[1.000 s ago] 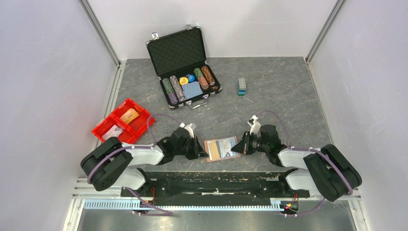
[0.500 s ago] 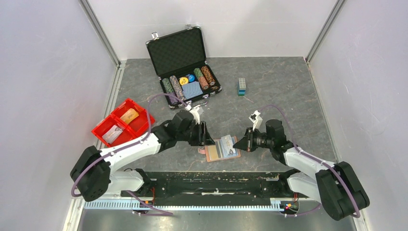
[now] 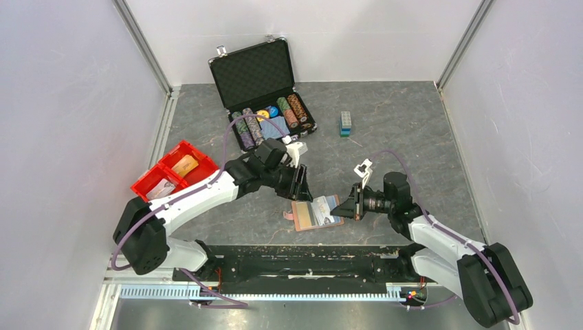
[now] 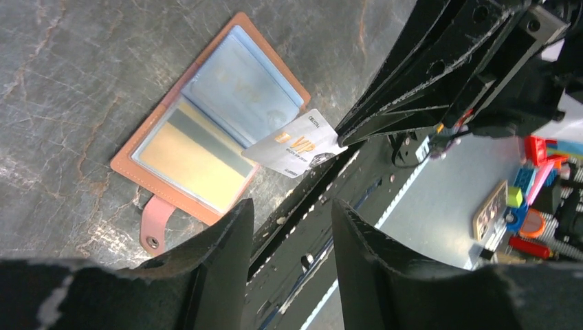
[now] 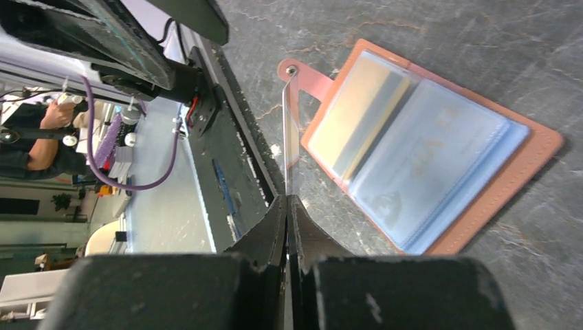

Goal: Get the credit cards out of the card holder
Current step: Place the credit card in the storage box.

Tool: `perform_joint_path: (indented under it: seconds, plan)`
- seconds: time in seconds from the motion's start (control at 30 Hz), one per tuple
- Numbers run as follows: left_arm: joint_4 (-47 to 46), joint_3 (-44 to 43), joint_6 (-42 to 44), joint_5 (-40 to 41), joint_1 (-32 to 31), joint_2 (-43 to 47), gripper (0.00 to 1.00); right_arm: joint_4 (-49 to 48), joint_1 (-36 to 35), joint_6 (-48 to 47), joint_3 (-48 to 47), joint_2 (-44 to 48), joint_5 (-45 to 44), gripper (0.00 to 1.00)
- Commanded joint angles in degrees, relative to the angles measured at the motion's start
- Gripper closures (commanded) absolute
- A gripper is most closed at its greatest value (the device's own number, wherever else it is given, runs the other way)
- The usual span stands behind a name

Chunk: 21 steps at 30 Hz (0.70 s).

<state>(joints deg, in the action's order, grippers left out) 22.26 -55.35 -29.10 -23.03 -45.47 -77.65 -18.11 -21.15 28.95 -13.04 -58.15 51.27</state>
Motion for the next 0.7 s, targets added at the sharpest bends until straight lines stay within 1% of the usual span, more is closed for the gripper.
perform_joint_path:
  seconds: [0.0, 0.13, 0.3, 0.67]
  plan:
    - [2.9, -3.5, 8.5, -5.4, 0.3, -0.1, 0.47, -6.5, -1.7, 2.6, 1.5, 1.9, 3.6, 1.0]
    - [7.5, -6.4, 13.3, -7.5, 0.3, -2.6, 0.47, -8.2, -4.7, 3.3, 1.0, 2.0, 4.9, 1.0]
    - [10.8, -6.5, 17.8, -9.7, 0.3, -4.1, 0.47, -11.3, -5.4, 5.8, 0.8, 2.7, 6.2, 1.0]
    - [9.4, -6.2, 18.1, -16.4, 0.3, -5.7, 0.5, -12.8, -6.5, 6.3, 1.2, 3.2, 6.9, 1.0]
